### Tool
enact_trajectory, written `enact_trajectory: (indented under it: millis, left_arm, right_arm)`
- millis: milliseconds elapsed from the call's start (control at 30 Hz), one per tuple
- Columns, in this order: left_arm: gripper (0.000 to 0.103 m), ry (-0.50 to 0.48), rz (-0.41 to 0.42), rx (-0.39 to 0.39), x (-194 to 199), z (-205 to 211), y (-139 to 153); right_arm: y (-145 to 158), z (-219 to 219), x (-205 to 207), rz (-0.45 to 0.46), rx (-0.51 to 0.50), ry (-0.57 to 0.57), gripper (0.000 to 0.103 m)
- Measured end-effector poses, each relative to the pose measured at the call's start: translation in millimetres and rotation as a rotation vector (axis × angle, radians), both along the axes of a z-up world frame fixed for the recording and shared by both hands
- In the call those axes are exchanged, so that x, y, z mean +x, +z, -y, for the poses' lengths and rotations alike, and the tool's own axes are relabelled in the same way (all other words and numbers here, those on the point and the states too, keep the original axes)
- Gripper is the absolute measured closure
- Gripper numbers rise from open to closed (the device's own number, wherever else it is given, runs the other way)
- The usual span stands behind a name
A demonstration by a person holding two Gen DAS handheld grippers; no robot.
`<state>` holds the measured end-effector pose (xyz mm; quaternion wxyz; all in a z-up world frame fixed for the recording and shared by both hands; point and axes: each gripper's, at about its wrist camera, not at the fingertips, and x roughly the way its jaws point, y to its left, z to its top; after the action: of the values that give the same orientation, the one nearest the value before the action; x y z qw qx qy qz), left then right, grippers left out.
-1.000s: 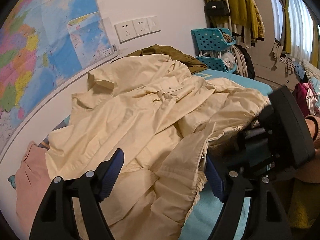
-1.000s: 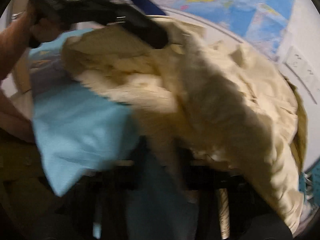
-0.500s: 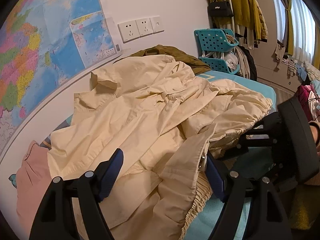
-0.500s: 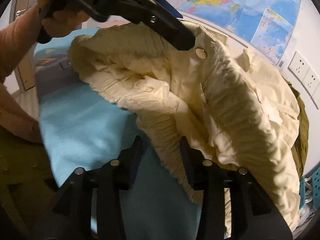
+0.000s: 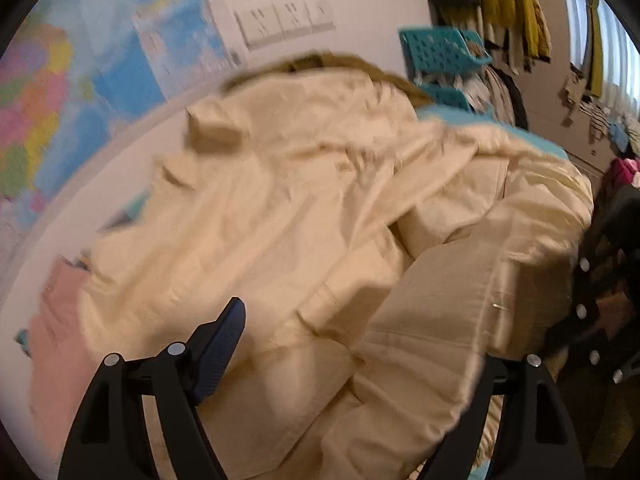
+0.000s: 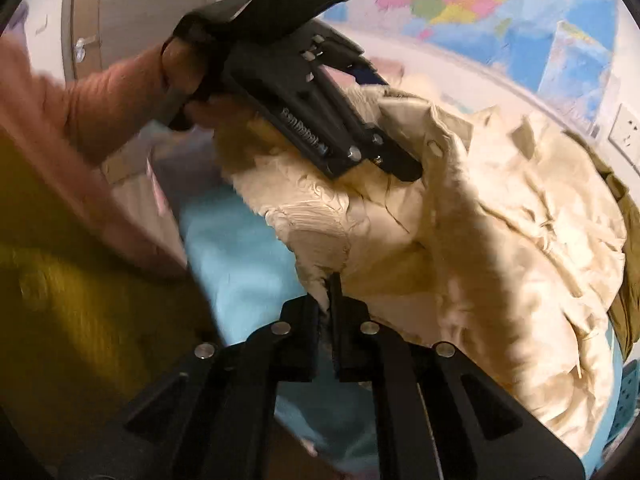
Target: Fold large clothes
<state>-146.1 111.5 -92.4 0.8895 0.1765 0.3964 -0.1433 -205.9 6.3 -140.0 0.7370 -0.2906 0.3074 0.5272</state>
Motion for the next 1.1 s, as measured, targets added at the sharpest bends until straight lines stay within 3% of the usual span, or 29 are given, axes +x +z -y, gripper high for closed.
enact_trajectory:
  millis: [100,200,233,367,433,533,600,667,733,800,867,900,933,1000,1100]
  left_arm:
    - [0.027,-0.004,-0.006,0.091,-4,9,-19]
    - [0.027,-0.010,-0.041,0.079,-5,7,-25]
    - [0.027,-0.015,-0.044,0.076,-9,3,-24]
    - [0.026,-0.084,-0.039,-0.031,-39,-14,-8]
    - [0.025,-0.106,-0.027,-0.084,-55,-26,-1]
    - [0.025,-0.096,-0.012,-0.140,-67,-41,5]
    - [0.024,-0.102,0.000,-0.166,-72,-45,8]
    - [0.021,-0.096,0.005,-0.164,-72,-48,7]
    - [0.021,-0.088,-0.014,-0.177,-69,-51,1]
    - [0.016,-0.064,-0.029,-0.178,-68,-56,-5]
    - [0.015,-0.019,-0.051,-0.138,-64,-61,-17]
    - [0.014,0.001,-0.057,-0.112,-64,-63,-22]
    - [0.012,0.026,-0.072,-0.073,-63,-65,-29]
    - [0.011,0.039,-0.086,-0.060,-65,-65,-36]
    - [0.013,0.040,-0.060,-0.089,-76,-68,-27]
  right_arm:
    - [-2,-2,4,-0.038,0.024,-0.004,0.094]
    - [9,5,3,-0.043,0.033,0.034,0.073]
    - [14,10,4,-0.055,0.046,0.043,0.062]
    - [46,58,5,-0.096,0.134,-0.014,0.060]
    - [68,91,18,-0.138,0.238,-0.054,0.059]
    - [81,125,52,-0.101,0.331,-0.249,0.047]
    - [72,129,70,-0.099,0.315,-0.375,0.047]
    - [53,117,93,-0.086,0.257,-0.430,0.048]
    - [29,100,109,-0.029,0.139,-0.482,0.048]
    - [6,95,122,0.055,0.018,-0.533,0.056]
    - [-9,101,139,0.055,-0.010,-0.581,0.063]
    - [-16,103,146,0.110,-0.039,-0.615,0.073]
    - [-22,107,147,0.141,-0.063,-0.640,0.095]
    - [-22,117,154,0.056,0.004,-0.661,0.094]
    - [-11,121,142,0.015,0.021,-0.607,0.073]
